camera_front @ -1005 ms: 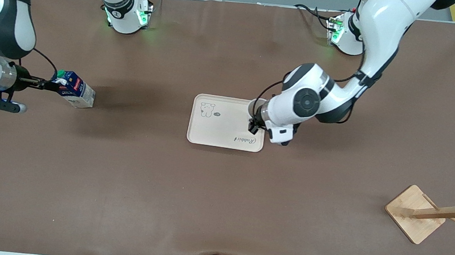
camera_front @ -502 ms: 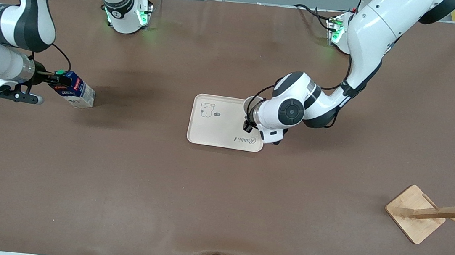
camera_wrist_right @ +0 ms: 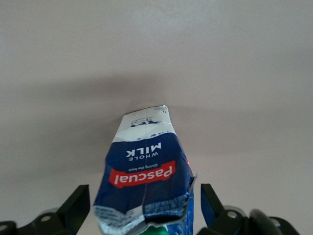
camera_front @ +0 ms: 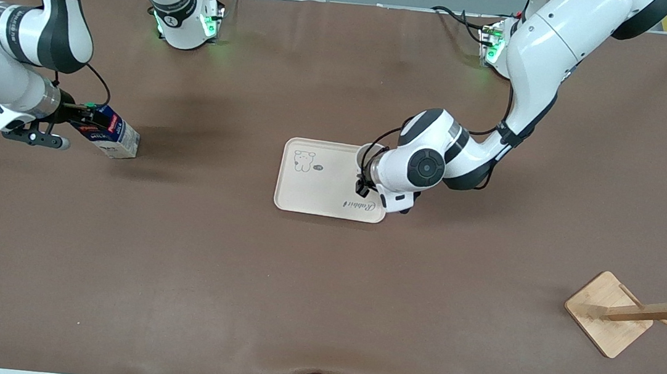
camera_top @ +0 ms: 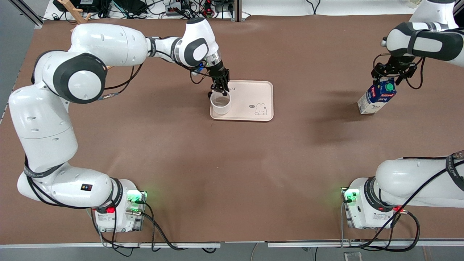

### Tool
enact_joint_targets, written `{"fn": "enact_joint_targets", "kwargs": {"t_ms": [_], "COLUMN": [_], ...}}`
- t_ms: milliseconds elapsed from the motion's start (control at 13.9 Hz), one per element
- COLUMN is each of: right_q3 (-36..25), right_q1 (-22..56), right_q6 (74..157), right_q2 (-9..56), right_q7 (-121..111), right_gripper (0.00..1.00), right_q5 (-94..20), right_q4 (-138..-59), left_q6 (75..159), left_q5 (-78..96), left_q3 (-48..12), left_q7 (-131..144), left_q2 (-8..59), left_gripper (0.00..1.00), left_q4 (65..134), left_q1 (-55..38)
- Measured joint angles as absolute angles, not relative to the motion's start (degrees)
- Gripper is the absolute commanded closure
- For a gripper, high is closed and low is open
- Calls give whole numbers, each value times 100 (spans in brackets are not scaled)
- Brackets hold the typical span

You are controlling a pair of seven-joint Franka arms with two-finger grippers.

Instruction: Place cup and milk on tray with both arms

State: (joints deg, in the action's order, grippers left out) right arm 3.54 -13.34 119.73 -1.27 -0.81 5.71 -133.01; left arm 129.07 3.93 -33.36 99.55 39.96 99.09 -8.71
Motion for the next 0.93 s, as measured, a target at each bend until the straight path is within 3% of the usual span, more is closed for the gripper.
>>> {"fn": "enact_joint_targets", "kwargs": {"t_ms": [72,144,287,502,718,933], "right_q3": [352,351,357,417,455,486], "right_q1": [-1371,-1401,-1411,-1292,-701,-29], "right_q6": [11988,11983,11694,10555,9098,8693], "right_q2": [-135,-150,-216,-325,-376,-352], "right_q7": [-83,-85,-85,-90,-35,192], "right_gripper": [70,97,100,100,100,100], "right_q5": [574,574,571,328,210,-37], "right_q4": [-13332,-13331,-13323,-12970,-11853,-10975], "left_q6": [12931,12957,12968,12968,12769,12076], "left_q5": [393,393,376,370,354,346], "left_q3": [-3336,-3336,-3335,-3322,-3315,-3190], "left_q7": [9955,9954,9954,9955,9954,9954], "left_q2": [4016,4027,4029,4020,3974,3866], "left_gripper": [0,0,0,0,0,0], "left_q4": [9898,9865,9724,9391,8998,8540], "left_q1": [-872,-872,-869,-795,-577,-466]}}
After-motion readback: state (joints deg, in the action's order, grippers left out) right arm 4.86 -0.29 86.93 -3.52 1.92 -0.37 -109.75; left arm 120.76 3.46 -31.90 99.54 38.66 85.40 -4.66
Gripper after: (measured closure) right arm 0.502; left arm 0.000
